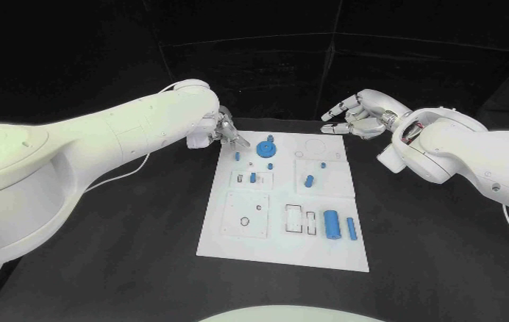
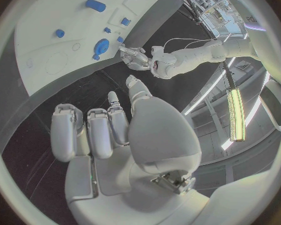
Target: Assemble the parts on the task board
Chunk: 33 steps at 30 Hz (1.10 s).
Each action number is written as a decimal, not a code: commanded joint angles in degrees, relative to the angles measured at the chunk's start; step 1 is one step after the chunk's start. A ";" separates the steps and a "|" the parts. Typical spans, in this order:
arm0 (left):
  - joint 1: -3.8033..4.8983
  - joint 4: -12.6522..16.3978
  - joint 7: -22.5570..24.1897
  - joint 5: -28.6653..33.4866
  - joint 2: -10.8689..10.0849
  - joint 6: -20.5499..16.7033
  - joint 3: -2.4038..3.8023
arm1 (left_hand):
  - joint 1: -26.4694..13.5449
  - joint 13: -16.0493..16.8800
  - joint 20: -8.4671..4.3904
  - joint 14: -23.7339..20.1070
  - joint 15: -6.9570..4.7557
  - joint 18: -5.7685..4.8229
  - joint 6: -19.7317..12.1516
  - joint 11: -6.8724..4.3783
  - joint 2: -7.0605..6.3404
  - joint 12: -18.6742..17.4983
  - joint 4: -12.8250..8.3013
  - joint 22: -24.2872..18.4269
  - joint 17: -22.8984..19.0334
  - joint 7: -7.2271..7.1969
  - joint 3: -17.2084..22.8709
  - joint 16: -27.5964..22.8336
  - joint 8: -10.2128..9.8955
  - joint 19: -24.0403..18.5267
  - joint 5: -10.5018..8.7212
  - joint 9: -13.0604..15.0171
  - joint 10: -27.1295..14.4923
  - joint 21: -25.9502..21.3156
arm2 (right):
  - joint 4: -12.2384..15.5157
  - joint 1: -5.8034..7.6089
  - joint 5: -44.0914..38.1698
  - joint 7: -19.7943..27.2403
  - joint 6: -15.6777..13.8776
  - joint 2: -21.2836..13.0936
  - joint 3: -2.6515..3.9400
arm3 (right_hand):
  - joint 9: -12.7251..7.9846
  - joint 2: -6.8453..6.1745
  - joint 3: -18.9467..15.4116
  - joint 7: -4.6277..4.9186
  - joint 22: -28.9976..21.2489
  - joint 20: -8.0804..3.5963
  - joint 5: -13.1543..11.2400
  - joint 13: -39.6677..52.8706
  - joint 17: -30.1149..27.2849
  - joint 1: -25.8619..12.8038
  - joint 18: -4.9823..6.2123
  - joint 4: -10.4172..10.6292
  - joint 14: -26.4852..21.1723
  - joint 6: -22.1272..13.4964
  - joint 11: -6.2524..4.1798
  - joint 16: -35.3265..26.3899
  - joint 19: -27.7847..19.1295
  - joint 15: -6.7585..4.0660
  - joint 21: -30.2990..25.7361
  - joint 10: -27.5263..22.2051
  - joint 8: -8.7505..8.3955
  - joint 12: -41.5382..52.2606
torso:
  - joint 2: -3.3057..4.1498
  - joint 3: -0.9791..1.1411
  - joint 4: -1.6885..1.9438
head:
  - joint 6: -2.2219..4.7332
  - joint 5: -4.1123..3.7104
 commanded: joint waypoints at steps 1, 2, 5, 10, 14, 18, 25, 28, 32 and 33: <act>-0.03 -0.67 0.86 -2.41 0.52 1.96 0.02 | 0.59 -0.08 0.34 5.77 0.45 0.24 -0.10 0.07 -0.16 -0.31 -0.01 0.14 14.81 0.17 -0.35 0.21 -0.29 -0.11 -0.16 -0.07 -0.55 -0.11 | 0.11 0.11 0.17 0.33 0.16 0.05 0.03 | -0.10 0.40 -0.44 0.04 2.72 0.12 0.32 2.19 0.51 0.39 0.87 0.04 2.72 0.15 -0.17 -0.15 -0.38 -0.54 -0.27 -0.33 0.38 -0.29 | -0.08 0.07 0.02 | -0.08 0.02; -0.06 -0.78 0.84 -2.58 0.61 2.09 0.02 | 0.60 -0.08 0.34 5.77 0.45 0.24 -0.10 0.07 -0.16 -0.31 -0.01 0.16 14.81 0.17 -0.35 0.21 -0.30 -0.11 -0.16 -0.08 -0.55 -0.10 | 0.10 0.11 0.17 0.33 0.17 0.06 0.03 | -0.10 0.40 -0.44 0.04 2.72 0.12 0.32 2.19 0.51 0.39 0.87 0.04 2.72 0.15 -0.17 -0.15 -0.38 -0.54 -0.27 -0.33 0.38 -0.29 | -0.08 0.06 0.02 | -0.07 0.01; -0.17 -1.27 0.89 -3.22 0.98 2.46 0.02 | 0.84 -0.47 0.38 5.78 0.49 0.26 -0.11 0.11 -0.16 -0.55 -0.08 0.05 14.85 0.21 -0.56 0.23 -0.37 -0.15 -0.15 -0.17 -0.80 -0.18 | 0.07 0.11 0.17 0.34 0.29 0.09 0.03 | -0.10 0.40 -0.44 0.04 2.72 0.12 0.32 2.19 0.51 0.39 0.87 0.04 2.72 0.15 -0.17 -0.15 -0.38 -0.54 -0.27 -0.33 0.38 -0.29 | -0.03 0.02 0.06 | -0.09 -0.10; -0.23 -1.72 1.01 -3.52 1.13 2.68 0.02 | 1.15 -0.69 0.43 5.78 0.53 0.29 -0.08 0.15 -0.07 -0.69 -0.16 -0.08 14.86 0.25 -0.75 0.24 -0.41 -0.20 -0.15 -0.26 -1.00 -0.28 | -0.08 0.11 0.07 0.41 0.46 0.17 0.03 | -0.10 0.42 -0.45 0.04 2.75 0.12 0.41 2.19 0.53 0.42 0.86 0.03 2.73 0.15 -0.17 -0.15 -0.35 -0.55 -0.26 -0.34 0.39 -0.29 | -0.07 -0.06 0.16 | -0.13 -0.16; -0.25 -1.79 1.05 -3.61 1.23 3.57 0.02 | 1.36 -0.62 0.46 5.81 0.55 0.25 0.07 0.16 0.03 -0.64 -0.20 0.13 14.95 0.24 -0.87 0.28 -0.38 -0.15 -0.15 -0.29 -1.01 -0.16 | -0.16 0.11 -0.01 0.46 0.52 0.28 0.03 | -0.10 0.42 -0.45 0.04 2.75 0.12 0.41 2.19 0.53 0.42 0.86 0.03 2.73 0.15 -0.17 -0.15 -0.35 -0.55 -0.26 -0.34 0.39 -0.29 | -0.04 0.01 0.19 | -0.22 -0.08; -0.29 -1.97 0.97 -3.65 1.45 4.59 0.02 | 1.93 -0.49 0.50 5.79 0.55 0.29 0.43 0.14 0.30 -0.52 -0.38 -0.01 14.88 0.18 -1.11 0.25 -0.30 -0.21 -0.15 -0.38 -0.99 -0.27 | -0.24 0.11 -0.09 0.51 0.59 0.42 0.03 | -0.10 0.42 -0.45 0.04 2.75 0.12 0.41 2.19 0.53 0.42 0.86 0.03 2.73 0.15 -0.17 -0.15 -0.35 -0.55 -0.26 -0.34 0.39 -0.29 | -0.06 -0.07 0.16 | -0.30 -0.01; -0.33 -2.14 0.92 -3.66 1.45 5.17 0.02 | 2.65 -0.50 0.51 5.78 0.52 0.33 0.89 0.07 0.62 -0.45 -0.65 -0.12 14.85 0.10 -1.39 0.24 -0.17 -0.26 -0.15 -0.48 -1.00 -0.36 | -0.31 0.11 -0.20 0.37 0.63 0.46 0.03 | -0.10 0.42 -0.45 0.04 2.75 0.12 0.41 2.19 0.53 0.42 0.86 0.03 2.73 0.15 -0.17 -0.15 -0.35 -0.55 -0.26 -0.34 0.39 -0.29 | -0.07 0.01 0.09 | -0.42 0.05; -0.34 -2.16 1.03 -3.67 1.46 5.23 0.02 | 2.95 -0.57 0.51 5.77 0.50 0.36 1.03 0.04 0.78 -0.47 -0.78 -0.22 14.79 0.07 -1.49 0.20 -0.15 -0.30 -0.15 -0.53 -1.03 -0.43 | -0.31 0.10 -0.27 0.24 0.68 0.51 0.03 | -0.10 0.42 -0.45 0.04 2.75 0.12 0.41 2.19 0.53 0.42 0.86 0.03 2.73 0.15 -0.17 -0.15 -0.35 -0.55 -0.26 -0.34 0.39 -0.29 | -0.05 -0.01 0.10 | -0.40 -0.17; -0.34 -2.08 1.07 -3.67 1.48 5.59 0.02 | 3.16 -0.52 0.50 5.77 0.49 0.40 1.13 0.02 0.92 -0.43 -0.86 -0.44 14.82 0.05 -1.55 0.22 -0.13 -0.36 -0.15 -0.56 -1.00 -0.58 | -0.32 0.10 -0.32 0.18 0.71 0.57 0.03 | -0.10 0.42 -0.45 0.04 2.75 0.12 0.41 2.19 0.53 0.42 0.86 0.03 2.73 0.15 -0.17 -0.15 -0.35 -0.55 -0.26 -0.34 0.39 -0.29 | -0.09 0.07 0.06 | -0.54 -0.15; -0.34 -2.03 1.07 -3.67 1.48 5.72 0.02 | 3.22 -0.48 0.50 5.78 0.48 0.41 1.16 0.02 0.97 -0.39 -0.89 -0.45 14.85 0.04 -1.57 0.23 -0.13 -0.37 -0.15 -0.58 -0.98 -0.59 | -0.32 0.10 -0.33 0.17 0.73 0.58 0.03 | -0.10 0.42 -0.45 0.04 2.75 0.12 0.41 2.19 0.53 0.42 0.86 0.03 2.73 0.15 -0.17 -0.15 -0.35 -0.55 -0.26 -0.34 0.39 -0.29 | -0.08 0.06 0.07 | -0.55 -0.15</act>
